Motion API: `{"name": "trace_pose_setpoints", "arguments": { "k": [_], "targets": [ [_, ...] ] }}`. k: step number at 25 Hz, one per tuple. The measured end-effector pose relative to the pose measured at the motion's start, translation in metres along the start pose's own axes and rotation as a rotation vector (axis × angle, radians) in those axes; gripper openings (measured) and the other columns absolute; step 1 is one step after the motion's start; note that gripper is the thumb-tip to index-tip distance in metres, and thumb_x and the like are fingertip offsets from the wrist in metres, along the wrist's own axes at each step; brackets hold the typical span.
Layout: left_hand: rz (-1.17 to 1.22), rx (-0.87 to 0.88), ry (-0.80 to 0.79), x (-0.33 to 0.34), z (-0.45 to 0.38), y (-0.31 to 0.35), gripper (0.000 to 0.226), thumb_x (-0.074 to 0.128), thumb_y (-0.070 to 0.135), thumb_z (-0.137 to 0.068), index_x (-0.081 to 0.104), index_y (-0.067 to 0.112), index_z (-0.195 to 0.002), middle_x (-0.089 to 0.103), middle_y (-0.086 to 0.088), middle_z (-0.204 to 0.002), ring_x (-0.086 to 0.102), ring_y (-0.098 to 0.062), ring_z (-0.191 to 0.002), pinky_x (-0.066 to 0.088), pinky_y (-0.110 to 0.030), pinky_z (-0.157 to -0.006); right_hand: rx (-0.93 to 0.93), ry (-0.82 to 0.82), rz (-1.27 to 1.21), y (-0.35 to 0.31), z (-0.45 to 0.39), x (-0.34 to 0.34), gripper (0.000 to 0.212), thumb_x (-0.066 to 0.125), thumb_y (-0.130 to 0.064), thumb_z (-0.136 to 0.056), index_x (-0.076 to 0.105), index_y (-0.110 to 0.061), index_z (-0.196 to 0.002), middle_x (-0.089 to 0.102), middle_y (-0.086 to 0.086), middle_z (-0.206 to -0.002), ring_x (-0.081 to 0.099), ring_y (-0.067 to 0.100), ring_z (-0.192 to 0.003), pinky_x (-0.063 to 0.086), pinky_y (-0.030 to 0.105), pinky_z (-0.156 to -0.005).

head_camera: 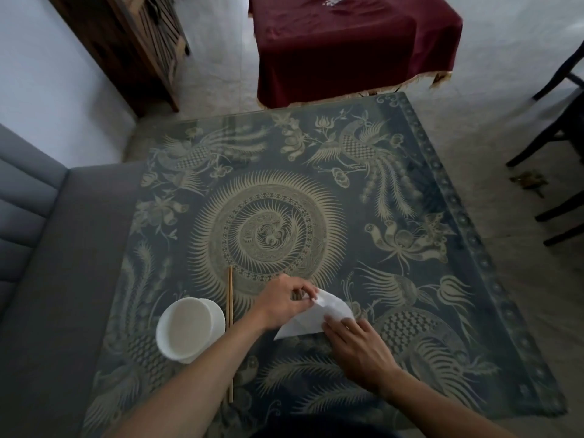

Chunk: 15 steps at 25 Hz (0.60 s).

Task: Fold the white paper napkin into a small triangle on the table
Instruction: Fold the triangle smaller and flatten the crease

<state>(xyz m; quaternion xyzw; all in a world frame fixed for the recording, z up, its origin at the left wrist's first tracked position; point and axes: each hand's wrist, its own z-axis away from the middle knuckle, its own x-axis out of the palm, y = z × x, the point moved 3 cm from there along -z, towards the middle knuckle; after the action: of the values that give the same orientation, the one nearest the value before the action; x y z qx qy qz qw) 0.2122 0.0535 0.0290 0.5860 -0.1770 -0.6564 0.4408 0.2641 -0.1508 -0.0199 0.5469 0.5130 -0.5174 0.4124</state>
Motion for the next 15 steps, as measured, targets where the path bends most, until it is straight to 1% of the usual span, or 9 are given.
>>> {"name": "trace_pose_setpoints", "arguments": {
  "k": [2,3,5,7,9,11,13,15],
  "targets": [
    [0.037,-0.01,0.03,0.005,0.014,-0.007,0.011,0.08,0.02,-0.082,0.077,0.026,-0.091,0.073,0.018,-0.103,0.059,-0.007,-0.085,0.045,-0.017,-0.075,0.009,0.01,-0.001,0.001,0.003,0.001,0.045,0.056,-0.031,-0.084,0.067,-0.009,-0.121,0.065,0.008,-0.126,0.064,0.022,-0.091,0.055,0.036,-0.07],
    [0.058,-0.019,0.044,0.007,0.02,-0.011,0.011,0.081,0.019,-0.081,0.077,0.025,-0.09,0.073,0.018,-0.102,0.059,-0.009,-0.086,0.046,-0.02,-0.076,0.014,0.013,0.001,0.002,0.005,0.001,0.044,0.055,-0.03,-0.085,0.066,-0.009,-0.122,0.065,0.009,-0.126,0.064,0.022,-0.091,0.054,0.035,-0.069],
    [0.07,-0.029,0.062,0.009,0.028,-0.017,0.011,0.081,0.018,-0.08,0.077,0.023,-0.089,0.073,0.017,-0.102,0.06,-0.01,-0.089,0.048,-0.025,-0.079,0.028,0.012,-0.009,0.003,0.009,0.004,0.044,0.06,-0.03,-0.087,0.065,-0.007,-0.124,0.064,0.009,-0.128,0.063,0.023,-0.091,0.053,0.036,-0.07],
    [0.076,-0.026,0.07,0.012,0.036,-0.023,0.011,0.082,0.015,-0.079,0.077,0.022,-0.086,0.07,0.014,-0.105,0.062,-0.011,-0.091,0.05,-0.024,-0.08,0.036,0.012,-0.025,0.005,0.014,0.006,0.045,0.063,-0.033,-0.088,0.063,-0.008,-0.126,0.064,0.008,-0.125,0.062,0.023,-0.089,0.052,0.037,-0.07],
    [0.083,-0.032,0.075,0.015,0.043,-0.029,0.012,0.083,0.013,-0.077,0.077,0.022,-0.082,0.063,0.01,-0.107,0.063,-0.011,-0.088,0.05,-0.021,-0.076,0.038,0.017,-0.028,0.007,0.016,0.008,0.044,0.061,-0.035,-0.089,0.064,-0.01,-0.124,0.065,0.005,-0.12,0.061,0.023,-0.087,0.051,0.037,-0.069],
    [0.069,-0.05,0.089,0.017,0.048,-0.036,0.012,0.084,0.014,-0.075,0.078,0.023,-0.08,0.057,0.009,-0.108,0.062,-0.011,-0.09,0.05,-0.021,-0.076,0.037,0.016,-0.031,0.008,0.017,0.01,0.041,0.057,-0.036,-0.09,0.064,-0.011,-0.122,0.065,0.003,-0.116,0.059,0.024,-0.085,0.049,0.038,-0.068],
    [0.048,-0.084,0.087,0.018,0.051,-0.044,0.011,0.084,0.017,-0.076,0.077,0.024,-0.08,0.055,0.009,-0.107,0.061,-0.01,-0.09,0.051,-0.023,-0.078,0.029,0.006,-0.032,0.008,0.02,0.013,0.041,0.054,-0.035,-0.09,0.063,-0.011,-0.122,0.065,0.003,-0.116,0.058,0.025,-0.085,0.047,0.038,-0.068],
    [-0.038,-0.107,0.054,0.021,0.054,-0.051,0.009,0.081,0.023,-0.078,0.076,0.028,-0.082,0.054,0.012,-0.108,0.06,-0.006,-0.091,0.05,-0.023,-0.079,0.02,-0.003,-0.028,0.007,0.023,0.014,0.042,0.054,-0.035,-0.09,0.061,-0.011,-0.124,0.064,0.003,-0.117,0.057,0.025,-0.086,0.047,0.038,-0.069]
  ]
}}
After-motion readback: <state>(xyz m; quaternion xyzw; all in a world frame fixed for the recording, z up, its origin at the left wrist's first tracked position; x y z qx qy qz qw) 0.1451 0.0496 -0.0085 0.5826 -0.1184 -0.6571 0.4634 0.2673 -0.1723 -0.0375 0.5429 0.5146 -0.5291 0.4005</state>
